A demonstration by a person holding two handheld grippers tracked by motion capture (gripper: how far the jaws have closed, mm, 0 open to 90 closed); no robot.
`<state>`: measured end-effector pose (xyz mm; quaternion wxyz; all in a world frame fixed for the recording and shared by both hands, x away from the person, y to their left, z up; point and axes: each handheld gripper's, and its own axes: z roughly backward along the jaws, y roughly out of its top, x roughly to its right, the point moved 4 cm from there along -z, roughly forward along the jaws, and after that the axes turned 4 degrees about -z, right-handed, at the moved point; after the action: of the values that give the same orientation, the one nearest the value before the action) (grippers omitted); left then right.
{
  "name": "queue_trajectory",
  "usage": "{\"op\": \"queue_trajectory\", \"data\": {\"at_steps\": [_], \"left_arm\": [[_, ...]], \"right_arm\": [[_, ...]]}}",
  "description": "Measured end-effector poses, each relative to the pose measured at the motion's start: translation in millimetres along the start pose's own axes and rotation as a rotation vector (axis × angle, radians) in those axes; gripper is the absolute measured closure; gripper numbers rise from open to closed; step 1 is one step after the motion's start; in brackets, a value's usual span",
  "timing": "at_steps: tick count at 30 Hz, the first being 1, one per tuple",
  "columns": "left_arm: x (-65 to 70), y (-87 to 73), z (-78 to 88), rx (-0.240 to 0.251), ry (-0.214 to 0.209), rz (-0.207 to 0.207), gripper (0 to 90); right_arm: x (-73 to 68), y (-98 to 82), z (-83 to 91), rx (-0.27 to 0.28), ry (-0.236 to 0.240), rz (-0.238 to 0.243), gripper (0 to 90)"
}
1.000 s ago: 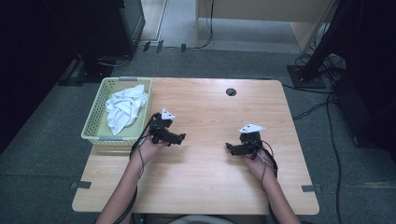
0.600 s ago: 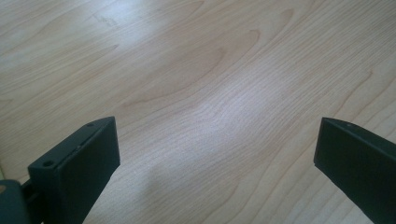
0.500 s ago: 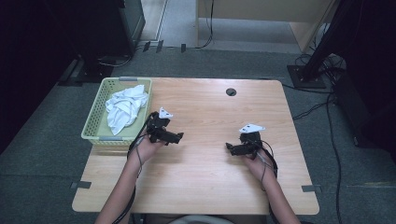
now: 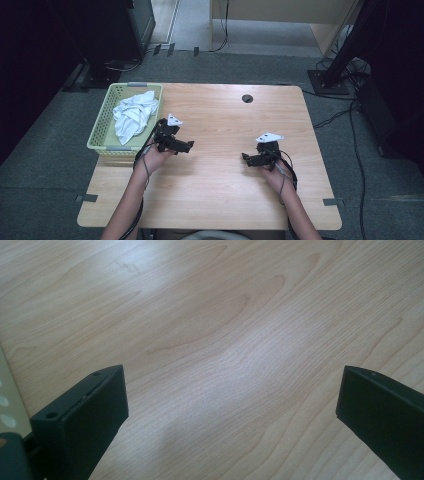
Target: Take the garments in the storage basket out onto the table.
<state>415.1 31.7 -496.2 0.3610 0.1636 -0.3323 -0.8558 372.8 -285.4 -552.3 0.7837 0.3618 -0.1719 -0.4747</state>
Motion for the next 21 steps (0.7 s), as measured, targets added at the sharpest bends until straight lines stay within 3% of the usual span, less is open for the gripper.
{"op": "queue_trajectory", "data": {"at_steps": [21], "left_arm": [[-7.7,0.4,12.8,0.006,0.003,0.006,0.3]], "right_arm": [[0.0,0.0,0.0,0.000,0.000,0.000,8.5]]}}
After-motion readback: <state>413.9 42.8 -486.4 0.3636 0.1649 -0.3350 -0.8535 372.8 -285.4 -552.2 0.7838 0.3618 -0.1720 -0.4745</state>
